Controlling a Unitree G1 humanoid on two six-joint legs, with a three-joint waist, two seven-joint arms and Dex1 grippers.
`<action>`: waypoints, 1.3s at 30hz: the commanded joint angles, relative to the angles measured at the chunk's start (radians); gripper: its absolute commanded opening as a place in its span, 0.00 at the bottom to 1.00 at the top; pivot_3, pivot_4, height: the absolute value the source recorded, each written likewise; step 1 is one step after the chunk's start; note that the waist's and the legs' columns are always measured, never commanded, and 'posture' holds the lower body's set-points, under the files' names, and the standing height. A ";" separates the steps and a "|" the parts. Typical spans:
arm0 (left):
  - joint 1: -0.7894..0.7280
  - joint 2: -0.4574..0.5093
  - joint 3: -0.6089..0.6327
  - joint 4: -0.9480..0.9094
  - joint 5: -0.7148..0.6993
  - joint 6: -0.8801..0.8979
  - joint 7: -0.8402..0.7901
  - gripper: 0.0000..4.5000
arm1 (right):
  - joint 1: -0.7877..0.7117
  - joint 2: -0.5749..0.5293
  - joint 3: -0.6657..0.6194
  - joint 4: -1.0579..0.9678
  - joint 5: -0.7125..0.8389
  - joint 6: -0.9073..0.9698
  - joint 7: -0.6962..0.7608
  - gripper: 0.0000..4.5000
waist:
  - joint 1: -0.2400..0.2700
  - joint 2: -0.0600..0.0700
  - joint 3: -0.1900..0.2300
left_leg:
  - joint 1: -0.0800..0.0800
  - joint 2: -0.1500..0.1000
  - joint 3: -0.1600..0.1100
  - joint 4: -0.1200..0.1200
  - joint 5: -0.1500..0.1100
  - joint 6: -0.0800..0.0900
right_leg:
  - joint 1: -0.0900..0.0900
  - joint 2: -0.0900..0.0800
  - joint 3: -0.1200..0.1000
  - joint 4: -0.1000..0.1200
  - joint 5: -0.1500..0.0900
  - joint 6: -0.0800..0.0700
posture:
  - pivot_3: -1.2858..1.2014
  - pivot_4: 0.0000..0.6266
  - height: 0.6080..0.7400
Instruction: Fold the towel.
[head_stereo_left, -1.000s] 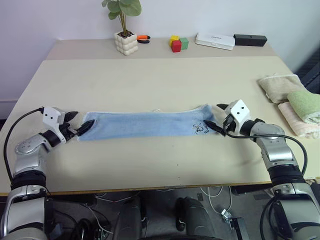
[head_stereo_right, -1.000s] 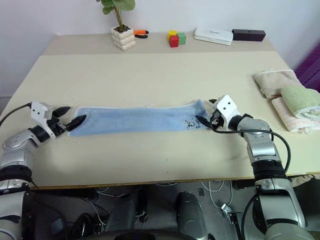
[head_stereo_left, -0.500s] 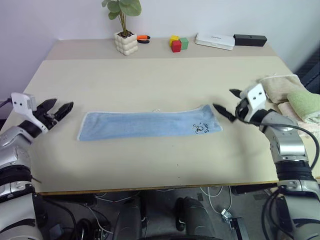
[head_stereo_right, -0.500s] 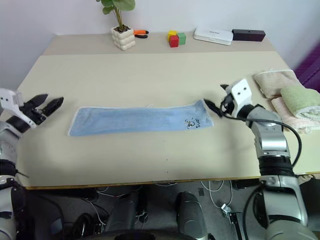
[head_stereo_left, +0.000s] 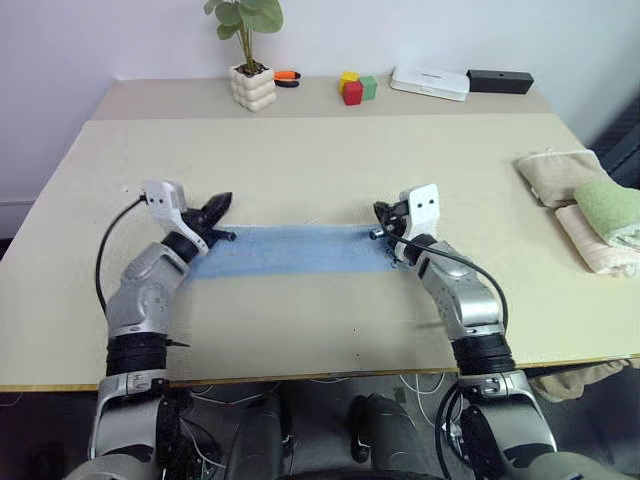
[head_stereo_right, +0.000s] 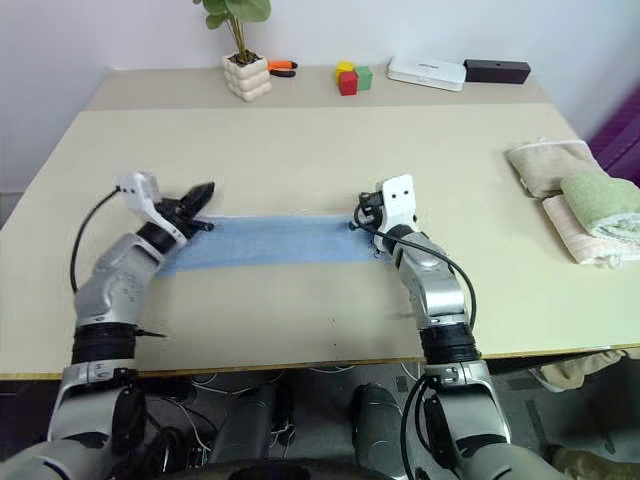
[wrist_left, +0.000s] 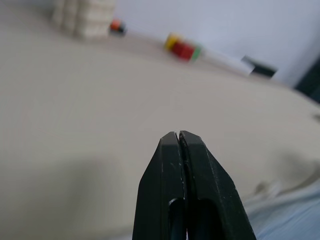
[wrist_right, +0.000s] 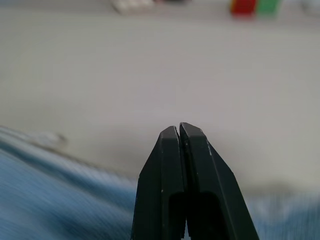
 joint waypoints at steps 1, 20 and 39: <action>0.023 -0.010 -0.008 0.036 0.040 -0.064 0.000 0.00 | -0.007 -0.023 -0.032 0.050 -0.044 -0.030 -0.063 0.01 | 0.000 0.000 0.000 | 0.000 0.000 0.000 0.000 0.000 0.000 | 0.000 0.000 0.000 0.000 0.000 0.000 | 0.52 0.24 1.00; 0.066 0.207 0.075 0.220 0.026 -0.168 -0.164 0.00 | 0.017 -0.190 -0.152 0.090 -0.003 -0.085 -0.003 0.06 | -0.012 0.003 -0.005 | 0.002 0.000 0.000 -0.004 -0.002 0.004 | 0.000 0.000 0.000 -0.001 0.000 0.000 | 0.52 0.24 1.00; -0.006 0.402 -0.027 0.033 0.015 -0.195 -0.584 0.99 | 0.176 -0.256 -0.642 -0.351 1.031 0.898 -0.149 1.00 | 0.003 0.003 -0.005 | 0.000 0.001 -0.001 -0.004 -0.003 0.004 | -0.001 0.000 0.000 -0.003 0.000 -0.001 | 0.52 0.24 1.00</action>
